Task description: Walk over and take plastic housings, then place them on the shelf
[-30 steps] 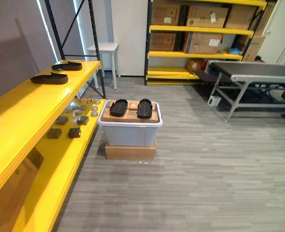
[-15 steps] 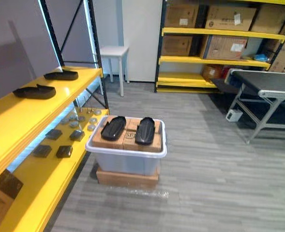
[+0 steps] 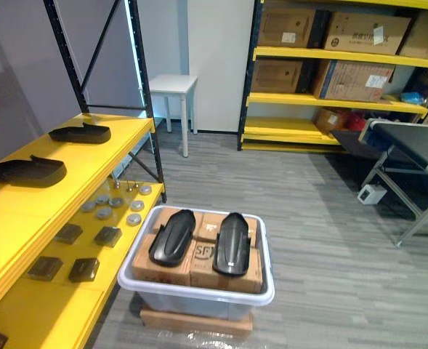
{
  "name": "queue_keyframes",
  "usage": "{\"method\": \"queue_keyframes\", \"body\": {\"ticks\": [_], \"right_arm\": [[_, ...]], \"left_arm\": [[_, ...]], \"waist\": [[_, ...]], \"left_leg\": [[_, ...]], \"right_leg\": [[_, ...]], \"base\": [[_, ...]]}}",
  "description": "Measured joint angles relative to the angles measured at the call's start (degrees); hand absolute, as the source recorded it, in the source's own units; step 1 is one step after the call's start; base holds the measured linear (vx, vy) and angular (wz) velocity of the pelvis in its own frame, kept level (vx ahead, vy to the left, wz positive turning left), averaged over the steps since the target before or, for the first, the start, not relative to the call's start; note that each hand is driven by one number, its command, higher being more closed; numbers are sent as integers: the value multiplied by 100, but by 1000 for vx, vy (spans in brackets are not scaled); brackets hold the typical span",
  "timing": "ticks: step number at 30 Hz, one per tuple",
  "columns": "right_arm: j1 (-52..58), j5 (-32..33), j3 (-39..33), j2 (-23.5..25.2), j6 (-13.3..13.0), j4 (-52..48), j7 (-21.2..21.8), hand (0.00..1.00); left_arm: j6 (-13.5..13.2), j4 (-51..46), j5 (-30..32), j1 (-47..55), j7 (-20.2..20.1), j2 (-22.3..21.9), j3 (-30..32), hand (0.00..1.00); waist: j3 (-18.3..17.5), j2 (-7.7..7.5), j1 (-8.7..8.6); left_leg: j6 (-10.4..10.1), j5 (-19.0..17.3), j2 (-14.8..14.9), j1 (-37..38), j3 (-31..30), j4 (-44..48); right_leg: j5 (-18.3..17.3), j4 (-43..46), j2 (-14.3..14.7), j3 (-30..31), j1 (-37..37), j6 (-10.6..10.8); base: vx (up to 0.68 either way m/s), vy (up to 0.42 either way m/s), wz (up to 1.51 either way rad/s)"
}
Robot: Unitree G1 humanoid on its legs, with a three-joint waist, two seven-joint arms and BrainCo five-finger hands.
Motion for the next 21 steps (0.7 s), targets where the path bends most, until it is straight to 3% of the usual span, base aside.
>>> {"method": "queue_keyframes", "body": {"ticks": [1, 2, 3, 6, 8, 9, 12, 14, 17, 21], "right_arm": [[45, -74, -7, 29, -6, -217, -78, 0], [118, -188, -13, 15, -41, -524, -232, 0], [52, -408, -5, -86, -39, -744, -405, 0], [-183, -957, 7, -92, -45, -1407, -729, 0], [-396, -1112, -11, -90, -38, -1592, -863, 0], [-689, -1255, -1, -67, -39, -1782, -1109, 0], [-1205, -1312, 34, -18, -39, -2140, -1472, 0], [-1968, -1489, 243, -6, -35, -2311, -1872, 0], [-2764, -1490, 279, -28, -24, -2310, -2275, 0], [-3847, -1489, 104, -438, 80, -1916, -2732, 0]], "left_arm": [[-44, -115, -10, -5, 13, 41, -50, 0], [-87, -238, -9, -71, 33, 24, -164, 0], [-71, -262, -12, -50, 98, -172, -227, 0], [-112, -232, -66, 70, 138, -472, -229, 0], [-126, -204, -73, 72, 144, -513, -316, 0], [-167, -98, -81, 54, 150, -505, -443, 0], [-195, -43, -183, -93, 239, -498, -426, 0], [-216, -40, -181, -267, 379, -469, -434, 0], [-216, -45, -190, -302, 508, -431, -473, 0], [-227, -39, -400, -427, 633, -304, -881, 0]], "waist": [[-50, -89, -22], [-116, -241, -2], [-206, -35, 15], [-205, 125, 61], [-52, 133, 85], [119, 148, 125], [298, 122, 331], [821, 243, 439], [1088, 281, 500], [1385, 312, 640]], "left_leg": [[-78, -48, -73, -14, -94, -1], [-282, -196, -130, 11, -240, 9], [-318, -141, 51, -59, -244, 46], [-385, -174, 149, -104, -346, -23], [-402, -184, 95, -153, -477, -202], [-302, -152, 31, -377, -499, -234], [-302, -149, -122, -874, -551, 74], [-309, -160, -260, -1139, -631, 427], [-279, -231, -317, -1606, -707, 725], [-271, -239, -343, -2084, -809, 892]], "right_leg": [[402, -679, 31, 190, -27, -61], [1162, -1039, 21, 295, -171, -306], [1212, -1092, 164, 237, -134, -373], [1253, -1727, 322, 256, 127, -452], [1257, -1822, 322, 210, 209, -457], [1253, -1845, 325, 113, 180, -450], [1322, -1885, 199, 105, -171, -369], [1377, -1909, 76, 90, -216, -349], [1429, -1906, 61, -9, -500, -341], [1536, -1896, 68, -22, -887, -369]], "base": [[426, -234, 67], [433, -257, 40], [583, -323, 21], [319, -147, -11], [104, -53, 9], [-17, 13, 14], [-17, 40, 16], [-69, 83, 13], [-77, 59, 18], [-65, 21, 5]]}}
